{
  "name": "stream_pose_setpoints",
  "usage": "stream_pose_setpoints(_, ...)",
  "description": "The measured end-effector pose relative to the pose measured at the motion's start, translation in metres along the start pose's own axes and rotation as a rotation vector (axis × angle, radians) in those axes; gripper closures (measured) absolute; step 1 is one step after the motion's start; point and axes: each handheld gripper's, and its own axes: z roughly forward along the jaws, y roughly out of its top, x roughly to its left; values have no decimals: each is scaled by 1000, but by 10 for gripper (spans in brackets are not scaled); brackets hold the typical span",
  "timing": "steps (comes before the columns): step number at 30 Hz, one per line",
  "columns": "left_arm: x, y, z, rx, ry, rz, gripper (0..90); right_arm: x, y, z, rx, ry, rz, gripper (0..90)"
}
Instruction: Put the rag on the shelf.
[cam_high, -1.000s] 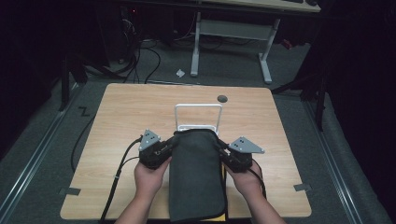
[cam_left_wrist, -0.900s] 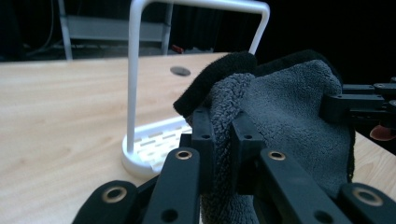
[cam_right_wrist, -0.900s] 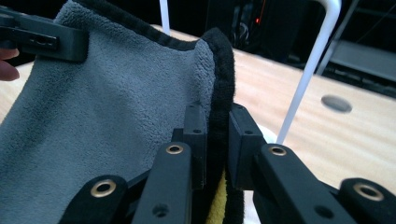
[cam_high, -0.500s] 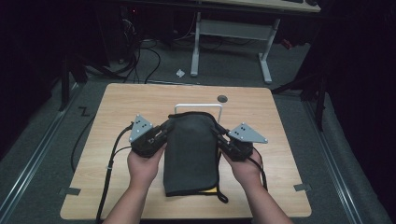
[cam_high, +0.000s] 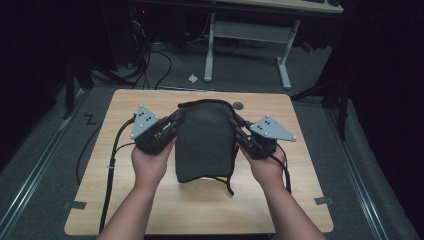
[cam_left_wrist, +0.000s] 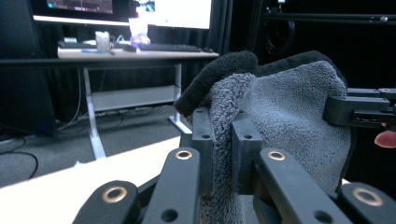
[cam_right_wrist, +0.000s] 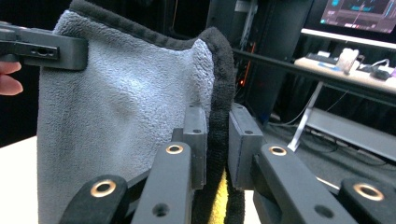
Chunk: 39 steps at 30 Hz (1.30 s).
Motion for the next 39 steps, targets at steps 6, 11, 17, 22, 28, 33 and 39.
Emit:
stream_pose_setpoints(6,4,13,7,-14,6,13,826,-7,14,1,-31,-10,10,801)
stream_pose_setpoints(11,7,19,12,-10,-2,15,829,-12,20,4,-39,-18,10,801)
stream_pose_setpoints(17,7,23,18,-16,4,36,829,-16,22,6,-43,-22,9,802)
stream_pose_setpoints(22,10,25,28,-3,7,32,829,-24,22,12,-37,-28,27,802)
stream_pose_setpoints(28,18,32,44,11,20,48,828,-35,26,23,-32,-29,33,802)
stream_pose_setpoints(33,29,36,59,29,24,49,828,-46,30,37,-22,-24,49,802)
stream_pose_setpoints(39,40,43,77,46,42,61,822,-60,35,55,-17,-12,66,802)
